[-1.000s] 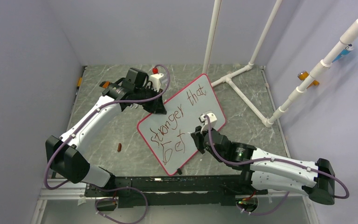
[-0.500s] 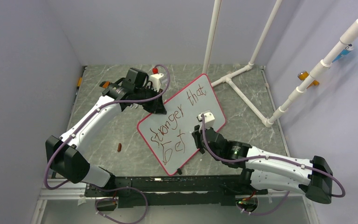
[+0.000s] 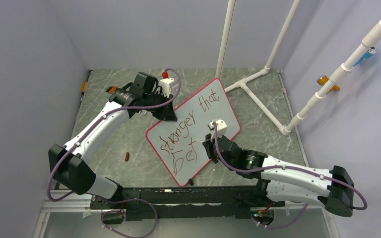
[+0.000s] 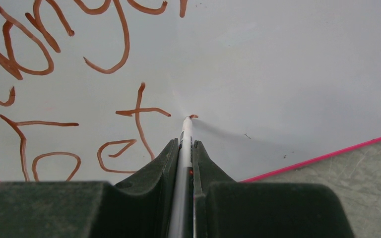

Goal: Write a sentence on the whiteboard

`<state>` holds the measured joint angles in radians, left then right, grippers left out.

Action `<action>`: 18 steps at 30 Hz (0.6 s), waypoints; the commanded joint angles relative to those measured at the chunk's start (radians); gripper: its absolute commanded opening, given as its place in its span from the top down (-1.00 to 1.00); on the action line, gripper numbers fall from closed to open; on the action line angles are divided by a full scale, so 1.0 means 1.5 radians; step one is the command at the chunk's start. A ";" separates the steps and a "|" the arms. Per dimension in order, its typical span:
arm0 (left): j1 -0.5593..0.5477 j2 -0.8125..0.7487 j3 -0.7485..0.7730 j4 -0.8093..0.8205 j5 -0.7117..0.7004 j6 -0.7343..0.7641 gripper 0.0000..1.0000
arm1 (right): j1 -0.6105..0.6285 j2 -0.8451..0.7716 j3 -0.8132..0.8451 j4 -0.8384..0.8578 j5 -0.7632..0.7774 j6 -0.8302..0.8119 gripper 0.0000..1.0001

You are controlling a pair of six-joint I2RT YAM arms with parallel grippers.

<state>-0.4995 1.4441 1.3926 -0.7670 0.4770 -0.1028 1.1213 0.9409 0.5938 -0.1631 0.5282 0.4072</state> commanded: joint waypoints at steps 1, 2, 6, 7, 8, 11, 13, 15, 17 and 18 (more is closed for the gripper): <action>0.009 0.006 0.008 0.014 -0.233 0.123 1.00 | -0.001 -0.002 -0.010 0.036 -0.054 -0.005 1.00; 0.009 0.006 0.007 0.014 -0.232 0.123 1.00 | 0.000 -0.003 -0.012 0.035 -0.058 -0.002 1.00; 0.010 0.006 0.008 0.014 -0.233 0.124 1.00 | 0.000 -0.013 -0.023 0.031 -0.068 0.008 1.00; 0.009 0.005 0.008 0.014 -0.233 0.123 1.00 | 0.000 -0.014 -0.026 0.028 -0.069 0.012 1.00; 0.010 0.006 0.007 0.014 -0.233 0.123 1.00 | -0.001 -0.016 -0.028 0.024 -0.069 0.014 1.00; 0.010 0.007 0.007 0.014 -0.233 0.123 1.00 | 0.000 -0.015 -0.033 0.004 -0.066 0.028 1.00; 0.010 0.007 0.008 0.013 -0.233 0.123 1.00 | 0.000 -0.017 -0.036 -0.011 -0.061 0.040 1.00; 0.010 0.006 0.008 0.013 -0.233 0.123 1.00 | 0.000 -0.021 -0.041 -0.028 -0.050 0.052 1.00; 0.010 0.006 0.007 0.014 -0.232 0.123 1.00 | 0.000 -0.023 -0.041 -0.040 -0.036 0.061 1.00; 0.009 0.007 0.007 0.014 -0.231 0.123 1.00 | 0.000 -0.023 -0.040 -0.045 -0.027 0.063 1.00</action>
<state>-0.4992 1.4441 1.3926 -0.7673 0.4747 -0.1028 1.1217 0.9047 0.5571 -0.1783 0.4713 0.4511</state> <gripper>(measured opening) 0.100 0.147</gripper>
